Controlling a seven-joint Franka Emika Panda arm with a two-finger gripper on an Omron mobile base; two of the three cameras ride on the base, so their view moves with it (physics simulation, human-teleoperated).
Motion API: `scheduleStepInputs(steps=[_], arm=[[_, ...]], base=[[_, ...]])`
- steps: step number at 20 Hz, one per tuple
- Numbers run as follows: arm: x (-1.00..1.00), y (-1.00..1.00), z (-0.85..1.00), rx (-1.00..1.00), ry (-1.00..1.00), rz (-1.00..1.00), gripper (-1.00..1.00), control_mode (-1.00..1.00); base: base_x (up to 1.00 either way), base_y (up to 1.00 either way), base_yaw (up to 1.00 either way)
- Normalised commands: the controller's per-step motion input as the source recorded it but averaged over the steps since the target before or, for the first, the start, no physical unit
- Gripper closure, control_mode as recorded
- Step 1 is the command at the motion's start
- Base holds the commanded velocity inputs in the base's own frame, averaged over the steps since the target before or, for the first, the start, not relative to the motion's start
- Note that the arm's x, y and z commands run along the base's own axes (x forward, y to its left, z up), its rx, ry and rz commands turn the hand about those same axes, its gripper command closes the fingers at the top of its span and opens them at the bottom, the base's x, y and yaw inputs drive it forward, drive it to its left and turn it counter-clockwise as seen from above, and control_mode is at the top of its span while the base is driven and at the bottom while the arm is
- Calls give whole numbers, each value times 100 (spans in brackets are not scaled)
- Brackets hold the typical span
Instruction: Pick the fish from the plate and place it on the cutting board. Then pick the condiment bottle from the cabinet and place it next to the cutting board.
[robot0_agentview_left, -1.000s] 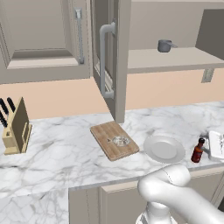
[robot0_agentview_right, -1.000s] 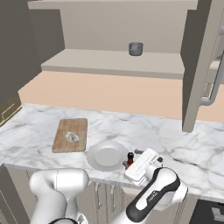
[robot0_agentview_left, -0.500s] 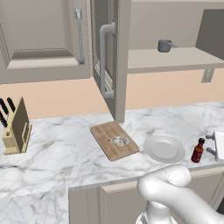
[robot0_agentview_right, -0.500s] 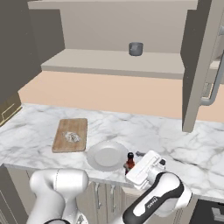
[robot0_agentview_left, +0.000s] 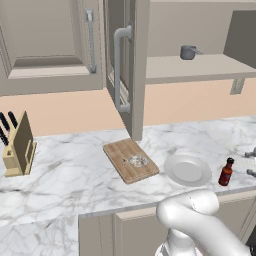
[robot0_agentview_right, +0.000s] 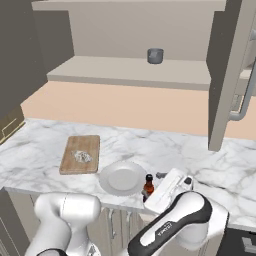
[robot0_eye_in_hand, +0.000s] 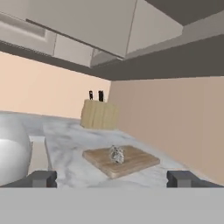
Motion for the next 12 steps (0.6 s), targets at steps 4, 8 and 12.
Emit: scheduleStepInputs(steps=[4,8,12], arm=[[-51,0,8,-34,-25,-6,-100,-100],[-60,0,-3,-32,-43,-8,-100,-100],[-54,3,7,-30,-49,-9,-100,-100]], base=[[0,0,0],[0,0,0],[0,0,0]])
